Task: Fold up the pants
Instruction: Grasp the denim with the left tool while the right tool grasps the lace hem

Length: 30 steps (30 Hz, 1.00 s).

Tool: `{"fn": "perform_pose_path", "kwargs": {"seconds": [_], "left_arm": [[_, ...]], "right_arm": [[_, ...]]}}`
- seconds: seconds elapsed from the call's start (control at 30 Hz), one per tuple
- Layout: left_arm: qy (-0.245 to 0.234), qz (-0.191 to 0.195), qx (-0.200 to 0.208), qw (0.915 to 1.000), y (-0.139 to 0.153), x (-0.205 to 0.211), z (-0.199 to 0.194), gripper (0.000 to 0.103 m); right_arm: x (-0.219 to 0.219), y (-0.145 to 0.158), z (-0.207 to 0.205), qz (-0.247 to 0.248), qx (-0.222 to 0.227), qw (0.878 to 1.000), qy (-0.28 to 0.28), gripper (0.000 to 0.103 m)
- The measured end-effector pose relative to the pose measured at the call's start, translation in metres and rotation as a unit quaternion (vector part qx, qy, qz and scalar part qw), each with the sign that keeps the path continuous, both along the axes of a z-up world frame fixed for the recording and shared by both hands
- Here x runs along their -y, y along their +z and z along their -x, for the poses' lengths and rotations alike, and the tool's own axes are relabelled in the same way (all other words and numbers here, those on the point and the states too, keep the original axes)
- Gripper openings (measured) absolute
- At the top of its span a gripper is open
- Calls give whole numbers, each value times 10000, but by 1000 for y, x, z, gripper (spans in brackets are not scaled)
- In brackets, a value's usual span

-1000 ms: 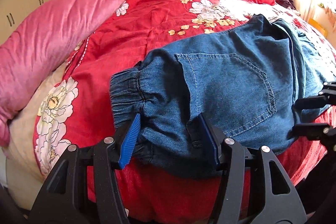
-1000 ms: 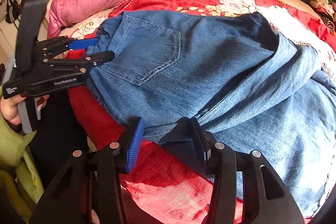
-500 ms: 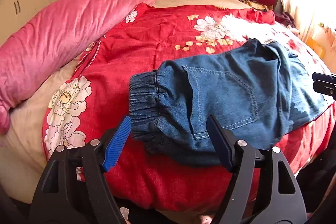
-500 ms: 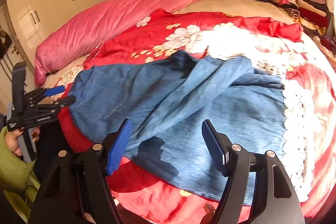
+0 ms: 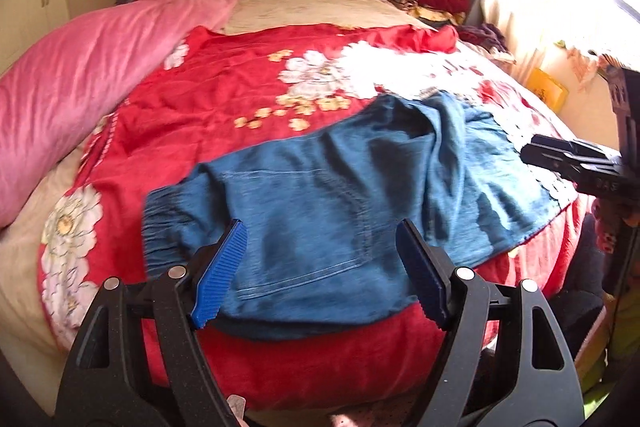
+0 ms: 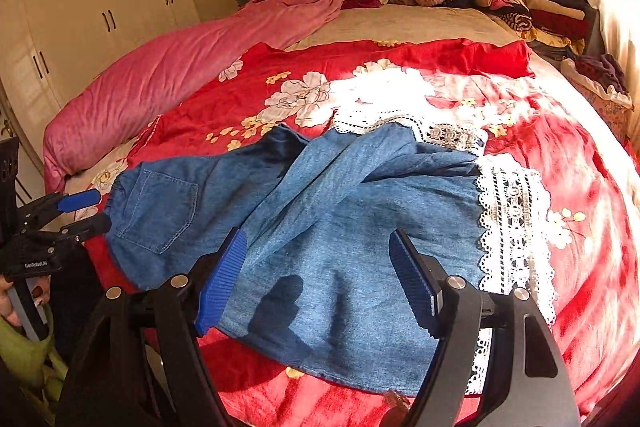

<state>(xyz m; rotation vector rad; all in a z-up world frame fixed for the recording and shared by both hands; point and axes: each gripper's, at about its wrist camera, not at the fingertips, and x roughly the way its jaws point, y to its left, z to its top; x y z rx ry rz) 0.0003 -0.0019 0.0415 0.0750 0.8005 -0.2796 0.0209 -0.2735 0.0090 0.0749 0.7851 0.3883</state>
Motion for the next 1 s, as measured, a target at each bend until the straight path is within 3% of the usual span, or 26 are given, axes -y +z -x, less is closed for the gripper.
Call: {"fn": "perform_pose_path", "kwargs": {"seconds": [0.13, 0.23, 0.3, 0.37, 0.43, 0.77, 0.9, 0.93, 1.0], "left_arm": [[-455, 138, -179, 9987, -6, 33, -7, 69], [-807, 548, -503, 9940, -15, 54, -15, 69], [-1025, 720, -670, 9899, -20, 69, -19, 64], [-1135, 655, -747, 9886, -26, 81, -23, 59], [-1196, 628, -835, 9873, -31, 88, -30, 52], [-923, 987, -1423, 9806, -59, 98, -76, 52], [-901, 1130, -1518, 9778, -67, 100, -80, 11], [-938, 1156, -1529, 9770, -67, 101, -80, 6], [-1033, 1192, -1525, 9756, -66, 104, -76, 6]], "right_arm": [[4, 6, -12, 94, 104, 9999, -34, 73], [1, 12, -26, 228, 170, 9996, 9, 73], [-4, 16, -38, 295, 225, 9993, 70, 73], [-7, 19, -52, 293, 233, 9992, 138, 73], [-13, 19, -67, 314, 202, 9991, 205, 73], [-41, -10, -141, 760, -282, 9963, 286, 73], [-52, -21, -170, 803, -434, 9957, 176, 73], [-56, -24, -179, 863, -453, 9951, 138, 73], [-64, -31, -195, 1047, -537, 9930, 56, 73]]}}
